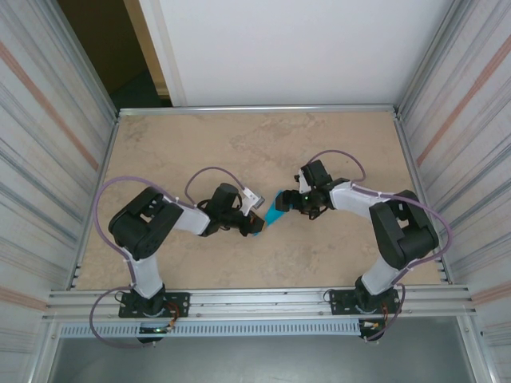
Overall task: Fold a paper plane with a square sheet of paper (pick it up from the middle)
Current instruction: Fold the wing for the fifth time at the center of the table.
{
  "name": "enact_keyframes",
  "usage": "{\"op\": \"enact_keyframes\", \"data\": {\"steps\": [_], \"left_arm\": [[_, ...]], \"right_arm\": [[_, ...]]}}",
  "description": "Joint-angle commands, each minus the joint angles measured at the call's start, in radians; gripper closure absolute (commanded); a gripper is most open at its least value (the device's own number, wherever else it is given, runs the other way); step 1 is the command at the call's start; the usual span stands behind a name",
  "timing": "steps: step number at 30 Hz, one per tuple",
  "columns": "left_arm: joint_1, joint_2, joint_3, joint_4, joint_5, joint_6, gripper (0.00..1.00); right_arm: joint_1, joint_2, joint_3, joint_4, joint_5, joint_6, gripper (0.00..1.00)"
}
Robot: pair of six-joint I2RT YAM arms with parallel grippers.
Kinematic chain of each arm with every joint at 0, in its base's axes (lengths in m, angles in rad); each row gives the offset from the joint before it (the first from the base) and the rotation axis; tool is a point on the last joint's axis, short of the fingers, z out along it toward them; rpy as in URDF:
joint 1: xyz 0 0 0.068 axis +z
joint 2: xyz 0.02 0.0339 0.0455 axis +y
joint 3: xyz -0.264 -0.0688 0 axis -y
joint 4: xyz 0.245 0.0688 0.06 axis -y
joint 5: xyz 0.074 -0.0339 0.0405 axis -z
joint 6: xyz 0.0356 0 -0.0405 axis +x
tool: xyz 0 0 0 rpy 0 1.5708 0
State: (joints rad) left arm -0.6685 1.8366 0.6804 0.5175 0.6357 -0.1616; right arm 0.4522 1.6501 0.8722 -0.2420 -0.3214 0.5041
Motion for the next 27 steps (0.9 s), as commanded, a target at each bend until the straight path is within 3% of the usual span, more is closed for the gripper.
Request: {"op": "enact_keyframes", "data": {"steps": [1,16,27], "left_arm": [[0.007,0.024,0.019,-0.025,0.031,-0.013,0.92],[0.008,-0.009,0.043,-0.096,0.002,-0.05,0.79],[0.009,-0.096,0.062,-0.212,-0.037,-0.121,0.72]], "right_arm": [[0.009,0.042,0.038,-0.025,0.045,0.034,0.11],[0.049,0.179,0.115,-0.15,0.166,0.102,0.14],[0.059,0.205,0.13,-0.185,0.187,0.116,0.15]]}}
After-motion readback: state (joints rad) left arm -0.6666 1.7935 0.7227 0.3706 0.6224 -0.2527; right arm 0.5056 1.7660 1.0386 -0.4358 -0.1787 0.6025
